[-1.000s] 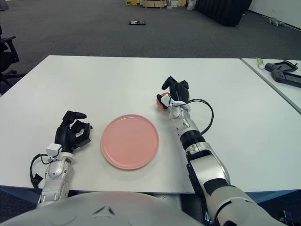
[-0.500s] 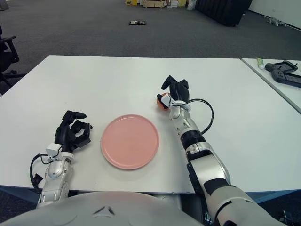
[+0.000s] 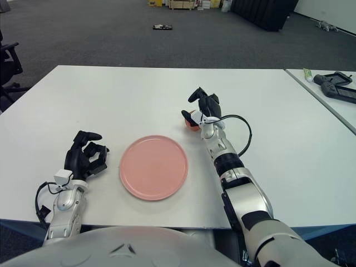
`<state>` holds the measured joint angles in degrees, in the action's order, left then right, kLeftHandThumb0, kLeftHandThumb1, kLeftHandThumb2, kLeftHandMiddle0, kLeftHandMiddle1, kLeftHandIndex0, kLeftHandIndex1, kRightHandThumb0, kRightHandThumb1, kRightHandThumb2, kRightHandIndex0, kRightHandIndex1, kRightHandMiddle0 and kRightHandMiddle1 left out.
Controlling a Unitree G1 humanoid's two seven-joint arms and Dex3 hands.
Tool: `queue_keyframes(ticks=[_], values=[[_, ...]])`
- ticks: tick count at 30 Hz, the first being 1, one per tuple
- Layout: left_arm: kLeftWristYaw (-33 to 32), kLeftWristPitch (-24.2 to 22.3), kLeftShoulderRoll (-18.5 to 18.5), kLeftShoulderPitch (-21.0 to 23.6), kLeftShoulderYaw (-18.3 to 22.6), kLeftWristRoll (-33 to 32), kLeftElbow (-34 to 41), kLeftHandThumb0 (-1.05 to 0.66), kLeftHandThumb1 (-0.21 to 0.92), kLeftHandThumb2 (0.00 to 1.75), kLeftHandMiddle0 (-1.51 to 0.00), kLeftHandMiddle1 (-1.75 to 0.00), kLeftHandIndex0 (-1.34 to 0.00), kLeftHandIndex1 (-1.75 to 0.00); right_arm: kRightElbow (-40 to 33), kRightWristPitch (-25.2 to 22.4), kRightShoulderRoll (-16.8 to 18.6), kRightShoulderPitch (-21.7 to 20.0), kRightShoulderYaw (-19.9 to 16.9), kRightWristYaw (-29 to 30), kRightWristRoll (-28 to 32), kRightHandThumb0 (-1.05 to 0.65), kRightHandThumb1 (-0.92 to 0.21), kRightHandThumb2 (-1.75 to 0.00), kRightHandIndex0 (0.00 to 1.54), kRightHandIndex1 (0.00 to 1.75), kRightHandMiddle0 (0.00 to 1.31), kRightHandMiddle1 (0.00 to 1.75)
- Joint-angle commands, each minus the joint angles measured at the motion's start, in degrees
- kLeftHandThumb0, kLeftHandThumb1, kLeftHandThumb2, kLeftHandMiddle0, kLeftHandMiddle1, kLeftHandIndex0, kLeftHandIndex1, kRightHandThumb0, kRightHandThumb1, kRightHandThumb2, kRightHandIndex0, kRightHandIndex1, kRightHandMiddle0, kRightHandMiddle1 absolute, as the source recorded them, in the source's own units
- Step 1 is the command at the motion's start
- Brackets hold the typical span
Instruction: Put the apple into the plate.
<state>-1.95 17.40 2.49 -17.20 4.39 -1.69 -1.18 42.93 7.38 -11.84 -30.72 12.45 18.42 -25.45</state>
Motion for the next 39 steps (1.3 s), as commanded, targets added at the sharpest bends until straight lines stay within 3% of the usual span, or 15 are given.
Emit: queue_keyframes(ticks=[1,6,10,18,30,39], values=[[-0.4,-0.5,0.2,0.9,0.2,-0.2,0.3,-0.01,0.45,1.10,-0.59,-1.52,-0.34,-1.75,-1.8,-1.4,-1.1,-0.4,0.2,-2.2,-0.2,-0.68,-0.55,-0.82,0.01,0.21,0.00,0.51],[-0.6,-0.5,0.2,0.9,0.1,0.0,0.4,-0.01,0.45,1.11,-0.59,-1.54,-0.34,-1.75,-3.1,-3.0,-1.9,-0.3,1.3,-4.6,-1.6,-0.79,-0.61,-0.71,0.00,0.04,0.00,0.12],[-0.6,-0.4,0.2,0.9,0.1,0.1,0.4,-0.01,0.44,1.12,-0.59,-1.55,-0.33,-1.75,-3.9,-3.7,-2.9,-0.4,2.6,-6.9,-2.7,-0.87,-0.65,-0.60,0.00,0.01,0.00,0.02],[-0.3,-0.2,0.2,0.8,0.1,-0.2,0.6,0.00,0.44,1.11,-0.60,-1.52,-0.34,-1.75,-5.1,-5.7,-4.1,-0.9,4.9,-11.7,-4.4,-0.97,-0.68,-0.48,0.00,0.00,0.00,0.00],[-0.1,-0.1,0.1,0.7,0.0,-0.2,0.6,-0.01,0.44,1.12,-0.60,-1.53,-0.35,-1.75,-4.6,-9.6,-4.2,-2.4,7.3,-17.9,-5.4,-0.95,-0.67,-0.45,0.00,0.00,0.00,0.00],[-0.6,-0.4,0.2,0.6,0.0,0.3,0.9,-0.01,0.43,1.13,-0.60,-1.54,-0.35,-1.75,0.8,-12.0,-2.4,-3.8,8.5,-19.9,-5.2,-0.95,-0.69,-0.46,0.00,0.00,0.00,0.00]])
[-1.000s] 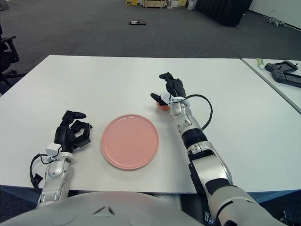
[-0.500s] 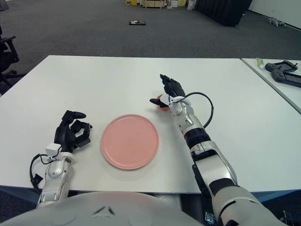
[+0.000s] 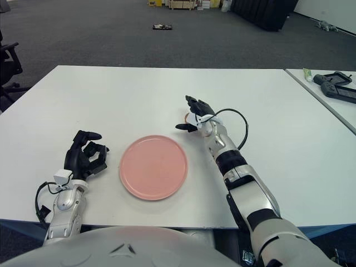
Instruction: Put the apple into the plate.
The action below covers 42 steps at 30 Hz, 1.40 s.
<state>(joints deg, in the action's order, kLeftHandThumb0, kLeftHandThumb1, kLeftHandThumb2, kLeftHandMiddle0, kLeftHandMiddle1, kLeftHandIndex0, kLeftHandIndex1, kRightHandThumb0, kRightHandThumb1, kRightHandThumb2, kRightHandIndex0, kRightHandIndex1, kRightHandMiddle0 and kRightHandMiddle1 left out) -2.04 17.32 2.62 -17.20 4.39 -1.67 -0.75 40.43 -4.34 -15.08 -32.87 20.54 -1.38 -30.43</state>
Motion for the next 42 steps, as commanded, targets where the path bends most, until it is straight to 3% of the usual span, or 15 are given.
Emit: queue_keyframes(ticks=[1,12,31,34,38,42], values=[[-0.5,-0.3,0.1,0.6,0.0,0.3,0.5,-0.01,0.43,1.13,-0.60,-1.54,-0.35,-1.75,5.3,0.0,1.4,-1.7,0.5,0.4,-0.1,-0.95,-0.69,-0.46,0.00,0.00,0.00,0.00],[-0.4,0.2,0.0,0.3,0.0,0.1,0.6,-0.01,0.41,1.17,-0.60,-1.57,-0.36,-1.75,18.6,2.1,3.9,-3.8,0.6,2.7,0.9,-0.88,-0.69,-0.47,0.00,0.00,0.00,0.00],[-1.0,-0.3,-0.1,-0.3,0.4,0.5,1.5,-0.01,0.38,1.19,-0.62,-1.55,-0.39,-1.75,25.3,6.8,5.0,-3.3,-2.7,7.6,4.3,-0.85,-0.75,-0.54,0.00,0.00,0.02,0.01],[-1.0,-0.4,-0.1,-0.3,0.4,0.5,1.6,-0.01,0.38,1.19,-0.62,-1.55,-0.39,-1.75,25.7,7.2,5.4,-3.2,-3.7,8.9,5.1,-0.85,-0.73,-0.58,0.00,0.00,0.01,0.09],[-1.2,-0.6,-0.2,-0.2,0.4,0.8,1.6,-0.01,0.38,1.20,-0.62,-1.56,-0.39,-1.75,26.7,8.7,6.0,-2.8,-6.0,12.4,7.0,-0.79,-0.70,-0.65,0.03,0.03,0.00,0.33],[-1.2,-0.8,-0.4,-0.1,0.5,0.8,1.6,-0.01,0.38,1.20,-0.62,-1.56,-0.39,-1.75,27.4,9.6,6.4,-2.7,-6.9,14.7,7.7,-0.70,-0.63,-0.76,0.01,0.58,0.00,0.82]])
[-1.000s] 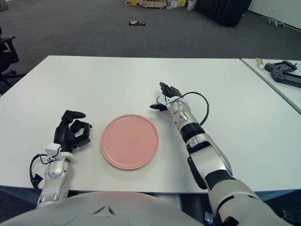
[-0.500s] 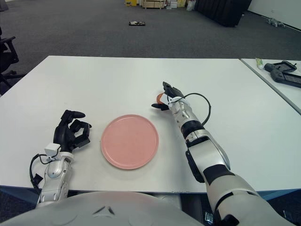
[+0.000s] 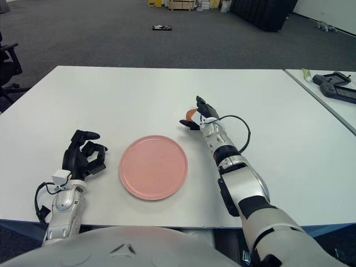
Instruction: Put the apple into the plate.
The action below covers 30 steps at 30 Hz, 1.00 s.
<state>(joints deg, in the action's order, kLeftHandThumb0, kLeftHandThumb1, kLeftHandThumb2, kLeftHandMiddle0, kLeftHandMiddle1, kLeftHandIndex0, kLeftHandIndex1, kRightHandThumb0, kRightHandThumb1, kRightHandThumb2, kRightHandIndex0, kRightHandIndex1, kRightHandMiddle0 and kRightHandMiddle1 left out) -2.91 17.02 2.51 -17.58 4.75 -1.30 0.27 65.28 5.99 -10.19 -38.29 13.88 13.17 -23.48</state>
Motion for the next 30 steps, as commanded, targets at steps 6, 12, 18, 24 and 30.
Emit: queue_keyframes(ticks=[6,12,18,24,30], values=[[-0.5,-0.4,-0.2,0.4,0.1,0.6,0.7,-0.01,0.37,1.20,-0.63,-1.55,-0.39,-1.75,4.3,2.0,1.6,2.7,-1.0,4.0,0.9,-0.51,-0.59,-0.91,0.06,1.32,0.20,1.60],[-0.5,-0.2,-0.3,0.5,0.1,0.8,0.7,-0.01,0.37,1.20,-0.63,-1.56,-0.39,-1.75,5.2,3.1,1.6,2.3,-0.9,6.7,0.4,-0.35,-0.50,-1.05,0.34,1.52,0.42,1.73],[-0.9,-0.2,-0.2,0.5,0.2,1.4,0.7,-0.01,0.35,1.25,-0.63,-1.60,-0.41,-1.75,5.6,3.6,1.6,2.1,0.0,11.0,-0.9,-0.04,-0.19,-1.41,0.75,1.57,0.50,1.74],[-1.2,-0.8,-0.1,0.5,0.3,1.3,0.9,-0.01,0.34,1.26,-0.61,-1.61,-0.41,-1.75,5.4,3.9,1.9,1.8,0.0,13.3,-0.5,-0.01,-0.09,-1.52,0.85,1.57,0.55,1.75],[-1.2,-1.0,0.1,0.5,0.4,0.8,1.0,-0.01,0.35,1.25,-0.61,-1.60,-0.42,-1.75,4.4,5.1,2.3,1.9,-1.3,13.5,1.0,0.00,-0.07,-1.55,0.87,1.57,0.56,1.75]])
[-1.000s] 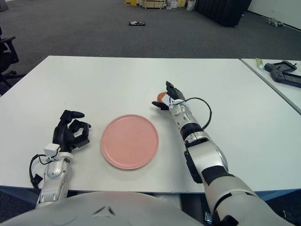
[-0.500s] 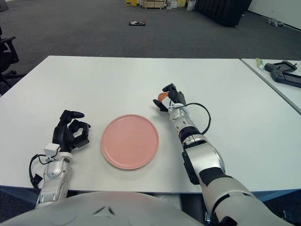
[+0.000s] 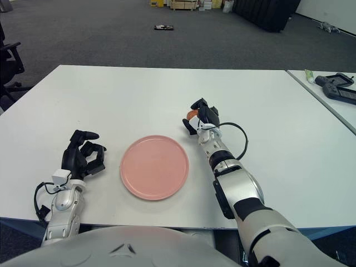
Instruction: Put the apple into the plate.
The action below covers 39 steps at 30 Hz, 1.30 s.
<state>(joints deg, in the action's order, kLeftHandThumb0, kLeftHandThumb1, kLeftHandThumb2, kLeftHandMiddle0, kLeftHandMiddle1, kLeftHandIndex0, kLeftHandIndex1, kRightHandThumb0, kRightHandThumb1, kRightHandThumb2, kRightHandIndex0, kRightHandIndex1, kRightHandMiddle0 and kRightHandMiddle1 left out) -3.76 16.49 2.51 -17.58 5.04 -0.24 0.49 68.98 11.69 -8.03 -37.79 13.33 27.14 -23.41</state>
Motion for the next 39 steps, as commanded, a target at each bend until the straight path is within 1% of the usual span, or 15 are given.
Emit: queue_keyframes(ticks=[1,7,11,17,23,25,28,30,39], values=[[-0.3,-0.4,0.2,0.6,0.1,-0.3,0.7,-0.01,0.35,1.25,-0.61,-1.60,-0.42,-1.75,0.6,-0.5,0.2,1.4,-0.9,-0.5,1.1,0.00,-0.06,-1.56,0.87,1.58,0.57,1.75],[-0.4,-0.1,0.2,0.7,0.2,-0.2,0.5,-0.01,0.35,1.24,-0.61,-1.60,-0.43,-1.75,-0.2,1.5,0.1,1.8,-2.1,-0.6,2.1,0.00,-0.04,-1.60,0.88,1.60,0.59,1.75],[-0.5,-0.2,0.2,0.8,0.2,-0.1,0.4,-0.01,0.35,1.24,-0.61,-1.60,-0.42,-1.75,-1.4,2.6,-0.3,2.1,-2.1,-0.4,2.2,0.00,-0.02,-1.61,0.88,1.62,0.59,1.75],[-0.7,-0.4,0.4,0.8,0.2,-0.2,0.5,-0.01,0.35,1.24,-0.61,-1.60,-0.42,-1.75,-4.5,3.1,-0.8,3.1,-2.4,0.7,2.1,0.00,-0.01,-1.63,0.89,1.63,0.61,1.75],[-1.0,0.0,0.5,0.9,0.2,0.0,0.5,-0.01,0.35,1.24,-0.62,-1.57,-0.43,-1.75,-8.1,3.1,-0.4,4.6,-3.8,2.2,3.0,0.00,0.00,-1.65,0.89,1.64,0.61,1.75],[-1.0,0.0,0.5,0.9,0.2,0.1,0.4,-0.01,0.35,1.23,-0.62,-1.57,-0.43,-1.75,-9.5,3.1,-0.3,5.2,-4.2,2.5,3.2,0.00,0.00,-1.65,0.89,1.65,0.62,1.75],[-1.0,0.3,0.6,1.0,0.3,-0.1,0.3,-0.01,0.35,1.23,-0.62,-1.57,-0.43,-1.75,-15.1,2.9,0.2,7.6,-5.5,3.7,3.8,0.00,0.01,-1.66,0.89,1.65,0.62,1.75],[-0.9,0.5,0.6,1.1,0.3,-0.3,0.1,-0.01,0.35,1.24,-0.63,-1.57,-0.43,-1.75,-17.6,2.6,0.5,8.6,-6.0,4.0,3.9,0.00,0.01,-1.66,0.89,1.65,0.62,1.75],[-0.7,0.8,0.8,1.6,0.5,-0.9,-0.5,-0.01,0.34,1.23,-0.63,-1.55,-0.43,-1.75,-25.2,3.3,1.7,11.9,-8.3,5.8,4.8,0.00,0.01,-1.66,0.88,1.67,0.62,1.75]])
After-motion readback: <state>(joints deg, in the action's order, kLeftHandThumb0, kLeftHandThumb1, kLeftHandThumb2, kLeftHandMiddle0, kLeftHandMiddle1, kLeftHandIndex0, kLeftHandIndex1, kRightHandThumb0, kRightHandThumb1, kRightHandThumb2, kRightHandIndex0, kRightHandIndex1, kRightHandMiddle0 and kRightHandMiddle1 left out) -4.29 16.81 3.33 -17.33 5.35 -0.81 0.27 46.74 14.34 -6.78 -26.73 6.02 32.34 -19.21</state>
